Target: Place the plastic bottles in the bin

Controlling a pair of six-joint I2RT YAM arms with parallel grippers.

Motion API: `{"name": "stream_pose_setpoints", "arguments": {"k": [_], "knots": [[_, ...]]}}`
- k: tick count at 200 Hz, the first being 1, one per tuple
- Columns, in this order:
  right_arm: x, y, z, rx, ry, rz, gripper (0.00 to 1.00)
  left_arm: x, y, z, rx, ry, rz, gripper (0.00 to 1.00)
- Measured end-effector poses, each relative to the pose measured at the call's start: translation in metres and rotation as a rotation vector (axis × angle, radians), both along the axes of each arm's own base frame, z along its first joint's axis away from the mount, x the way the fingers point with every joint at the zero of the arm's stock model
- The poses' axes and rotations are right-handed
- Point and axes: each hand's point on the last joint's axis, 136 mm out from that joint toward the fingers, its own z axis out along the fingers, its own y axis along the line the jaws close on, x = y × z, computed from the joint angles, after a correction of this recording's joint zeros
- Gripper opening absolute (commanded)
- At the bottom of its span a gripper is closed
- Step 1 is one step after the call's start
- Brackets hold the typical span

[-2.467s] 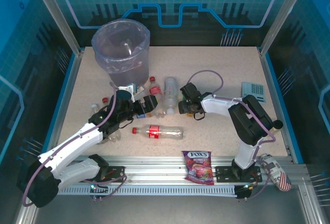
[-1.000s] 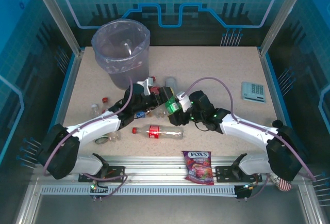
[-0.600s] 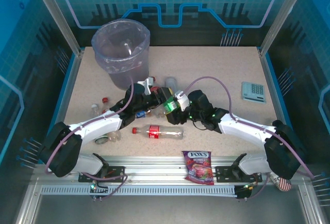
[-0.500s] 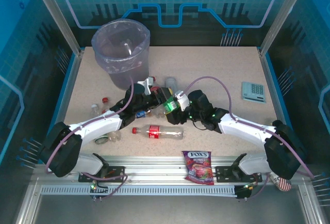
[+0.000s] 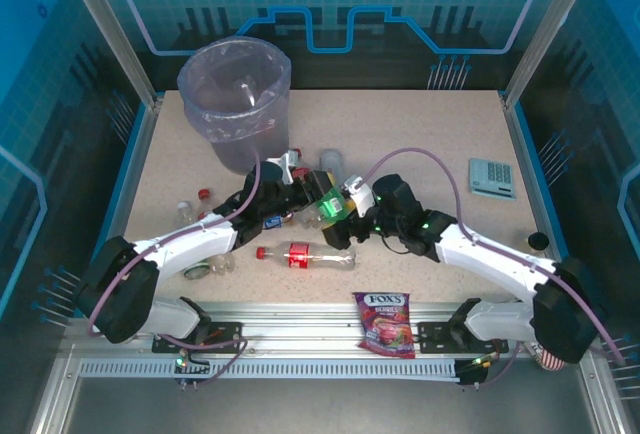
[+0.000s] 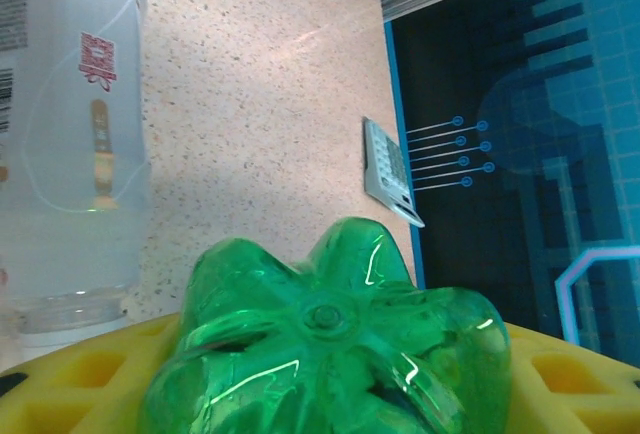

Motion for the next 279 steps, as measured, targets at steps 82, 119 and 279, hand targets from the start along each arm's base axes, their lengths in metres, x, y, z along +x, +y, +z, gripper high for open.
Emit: {"name": "stream_pose_setpoints", "arguments": {"k": [82, 119, 279], "knots": [[0.042, -0.076, 0.031, 0.112, 0.004, -0.315, 1.0, 0.026, 0.004, 0.113, -0.005, -0.236, -0.008, 0.33], [0.037, -0.086, 0.009, 0.089, 0.09, -0.364, 1.0, 0.057, 0.043, 0.2, -0.066, -0.385, 0.068, 0.28], [0.021, -0.099, -0.002, 0.06, 0.174, -0.399, 1.0, 0.191, 0.257, 0.273, 0.206, -0.541, 0.669, 0.0]]}}
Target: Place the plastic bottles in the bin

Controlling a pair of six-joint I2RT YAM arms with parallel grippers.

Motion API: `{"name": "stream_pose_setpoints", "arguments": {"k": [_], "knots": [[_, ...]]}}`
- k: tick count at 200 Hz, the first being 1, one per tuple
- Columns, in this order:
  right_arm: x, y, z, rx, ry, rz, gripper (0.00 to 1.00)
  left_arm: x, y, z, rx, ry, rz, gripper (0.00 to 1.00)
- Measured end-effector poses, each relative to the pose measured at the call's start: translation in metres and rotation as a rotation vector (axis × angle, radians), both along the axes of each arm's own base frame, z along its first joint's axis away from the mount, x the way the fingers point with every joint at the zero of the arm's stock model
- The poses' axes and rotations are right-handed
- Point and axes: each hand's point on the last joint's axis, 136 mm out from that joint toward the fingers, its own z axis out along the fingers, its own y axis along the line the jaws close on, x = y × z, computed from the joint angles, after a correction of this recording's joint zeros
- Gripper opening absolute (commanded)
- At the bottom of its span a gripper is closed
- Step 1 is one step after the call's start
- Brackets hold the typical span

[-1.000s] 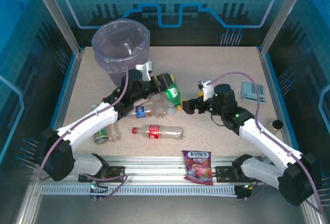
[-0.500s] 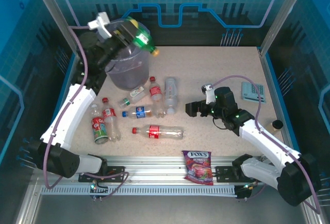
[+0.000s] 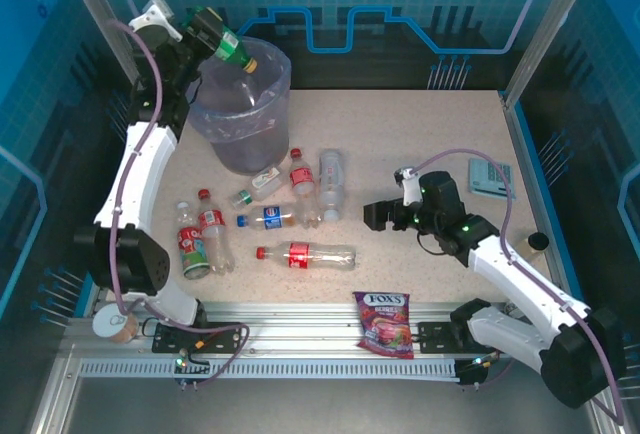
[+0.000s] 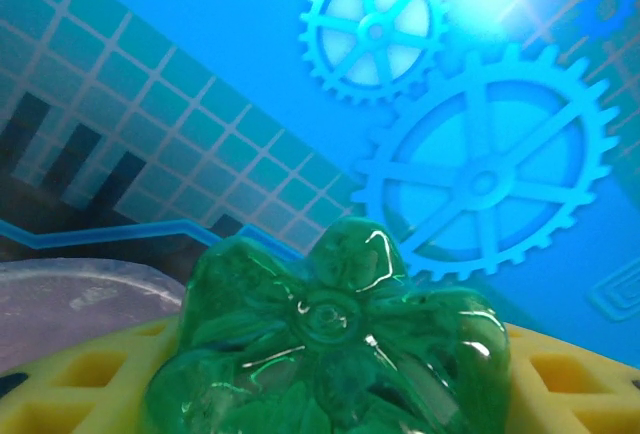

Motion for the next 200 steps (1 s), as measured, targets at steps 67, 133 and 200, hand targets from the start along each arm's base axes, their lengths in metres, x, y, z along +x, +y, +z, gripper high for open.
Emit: {"name": "stream_pose_setpoints", "arguments": {"k": [67, 133, 200], "knots": [[-0.005, -0.003, 0.0, -0.009, 0.007, 0.003, 1.0, 0.063, -0.001, -0.071, 0.179, 0.195, -0.013, 0.0], [-0.006, -0.004, -0.003, -0.017, 0.014, -0.001, 1.0, 0.087, -0.032, -0.155, 0.294, 0.4, -0.12, 0.0], [-0.011, -0.007, -0.02, -0.034, 0.043, -0.006, 1.0, 0.087, -0.068, -0.227, 0.357, 0.554, -0.239, 0.0]]}}
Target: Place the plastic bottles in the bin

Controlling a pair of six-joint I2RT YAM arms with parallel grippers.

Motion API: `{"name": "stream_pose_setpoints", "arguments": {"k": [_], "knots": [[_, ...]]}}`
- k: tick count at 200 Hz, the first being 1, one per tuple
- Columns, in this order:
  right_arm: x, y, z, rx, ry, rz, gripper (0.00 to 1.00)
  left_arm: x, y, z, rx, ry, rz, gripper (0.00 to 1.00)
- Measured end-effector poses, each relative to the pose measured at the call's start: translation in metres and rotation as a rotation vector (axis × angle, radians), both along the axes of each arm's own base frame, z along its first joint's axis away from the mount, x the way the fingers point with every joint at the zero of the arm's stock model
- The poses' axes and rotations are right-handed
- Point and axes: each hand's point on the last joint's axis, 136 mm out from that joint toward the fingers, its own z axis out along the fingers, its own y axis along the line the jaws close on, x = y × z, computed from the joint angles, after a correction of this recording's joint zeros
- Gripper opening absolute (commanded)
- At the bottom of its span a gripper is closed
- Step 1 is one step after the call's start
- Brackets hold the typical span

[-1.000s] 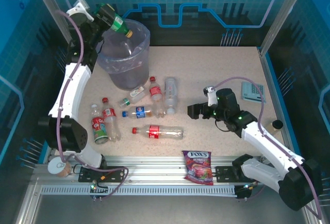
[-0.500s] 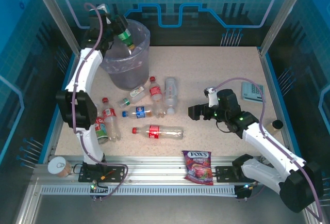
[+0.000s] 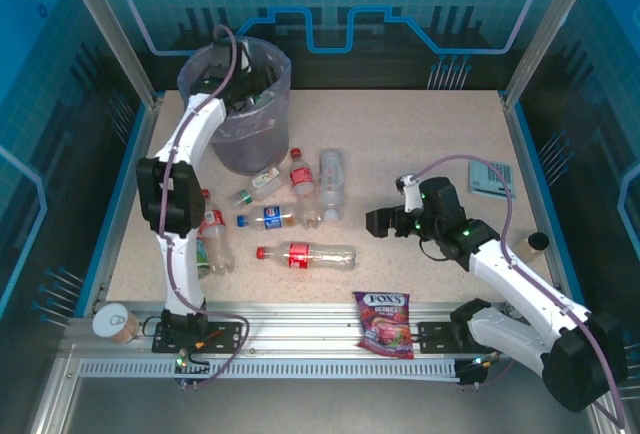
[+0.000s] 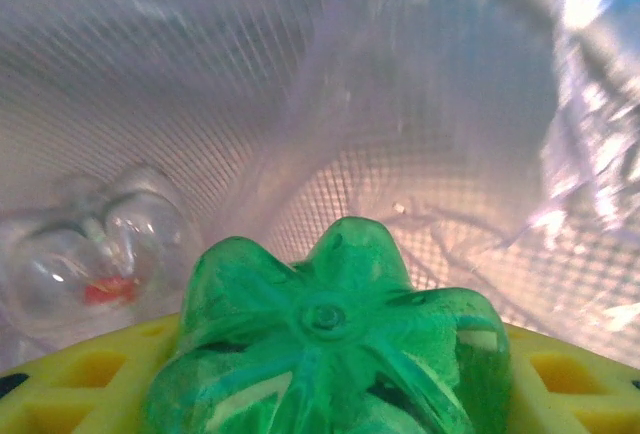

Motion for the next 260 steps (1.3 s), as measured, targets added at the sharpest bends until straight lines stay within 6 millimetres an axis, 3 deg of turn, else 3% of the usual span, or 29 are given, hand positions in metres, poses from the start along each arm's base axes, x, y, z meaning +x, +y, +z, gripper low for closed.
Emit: {"name": "stream_pose_setpoints", "arguments": {"k": [57, 78, 95, 106, 120, 152, 220, 260], "knots": [[-0.003, -0.002, -0.008, -0.009, 0.014, -0.003, 1.0, 0.0, -0.004, -0.038, -0.004, 0.084, -0.021, 0.0], [-0.002, -0.003, -0.008, -0.012, 0.01, -0.007, 1.0, 0.0, -0.004, -0.049, -0.003, 0.106, -0.021, 0.1], [-0.002, -0.003, -0.008, -0.013, 0.01, -0.008, 1.0, 0.0, -0.004, -0.051, -0.003, 0.109, -0.021, 0.12], [-0.002, -0.003, -0.008, -0.013, 0.01, -0.008, 1.0, 0.0, -0.004, -0.05, -0.003, 0.109, -0.021, 0.2], [-0.002, -0.003, -0.008, -0.013, 0.01, -0.008, 1.0, 0.0, -0.004, -0.05, -0.003, 0.109, -0.021, 0.38], [-0.002, -0.003, -0.009, -0.013, 0.01, -0.008, 1.0, 0.0, -0.004, -0.05, -0.003, 0.109, -0.021, 0.61], [-0.001, -0.004, -0.005, -0.012, -0.005, -0.014, 1.0, 0.0, -0.003, -0.049, 0.011, 0.104, -0.03, 0.88], [-0.002, -0.004, -0.004, -0.011, -0.006, -0.013, 1.0, -0.008, -0.002, -0.021, 0.024, 0.067, -0.042, 0.94]]}}
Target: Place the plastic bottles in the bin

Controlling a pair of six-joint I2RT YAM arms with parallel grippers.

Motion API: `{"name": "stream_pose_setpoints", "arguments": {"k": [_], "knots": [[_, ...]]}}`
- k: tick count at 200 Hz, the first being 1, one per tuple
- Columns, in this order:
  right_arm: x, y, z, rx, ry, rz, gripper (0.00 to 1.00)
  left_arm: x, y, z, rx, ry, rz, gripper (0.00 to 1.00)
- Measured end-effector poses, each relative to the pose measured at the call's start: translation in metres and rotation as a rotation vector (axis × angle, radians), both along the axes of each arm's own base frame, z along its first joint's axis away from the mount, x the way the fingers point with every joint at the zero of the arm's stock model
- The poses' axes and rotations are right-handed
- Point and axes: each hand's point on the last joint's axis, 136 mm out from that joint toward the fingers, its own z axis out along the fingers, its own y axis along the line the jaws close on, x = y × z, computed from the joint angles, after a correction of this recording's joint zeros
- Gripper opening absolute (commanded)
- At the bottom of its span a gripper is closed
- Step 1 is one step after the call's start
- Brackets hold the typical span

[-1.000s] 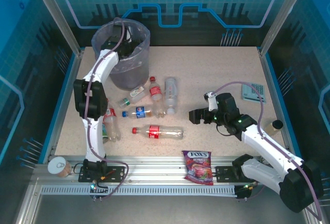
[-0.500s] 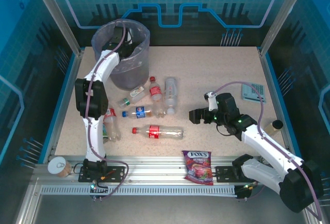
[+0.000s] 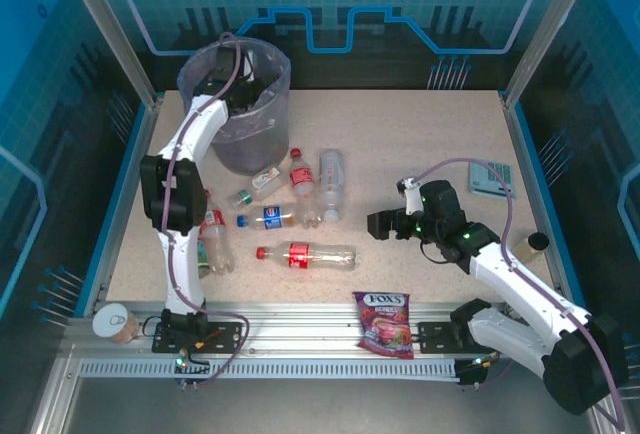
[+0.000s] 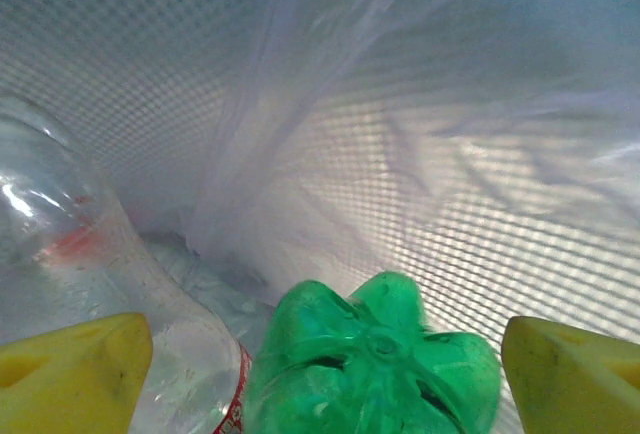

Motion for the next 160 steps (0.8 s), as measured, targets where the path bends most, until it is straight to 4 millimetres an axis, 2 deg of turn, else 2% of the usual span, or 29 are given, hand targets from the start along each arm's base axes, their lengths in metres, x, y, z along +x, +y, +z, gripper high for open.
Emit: {"name": "stream_pose_setpoints", "arguments": {"k": [54, 102, 138, 149, 160], "knots": [[0.0, 0.0, 0.0, -0.001, 0.001, 0.0, 1.0, -0.018, 0.002, 0.075, 0.018, -0.137, -0.021, 0.99], [0.004, 0.002, -0.007, -0.026, 0.023, 0.013, 1.0, -0.049, 0.008, 0.133, 0.061, -0.222, -0.032, 0.99], [0.013, 0.007, -0.006, -0.036, 0.023, 0.026, 1.0, -0.095, 0.028, 0.175, 0.098, -0.272, 0.011, 0.99], [0.014, 0.007, -0.008, -0.04, 0.027, 0.027, 1.0, -0.114, 0.043, 0.181, 0.088, -0.268, 0.048, 0.99], [0.014, 0.007, -0.009, -0.041, 0.031, 0.028, 1.0, -0.136, 0.07, 0.18, 0.063, -0.251, 0.113, 0.99]]}}
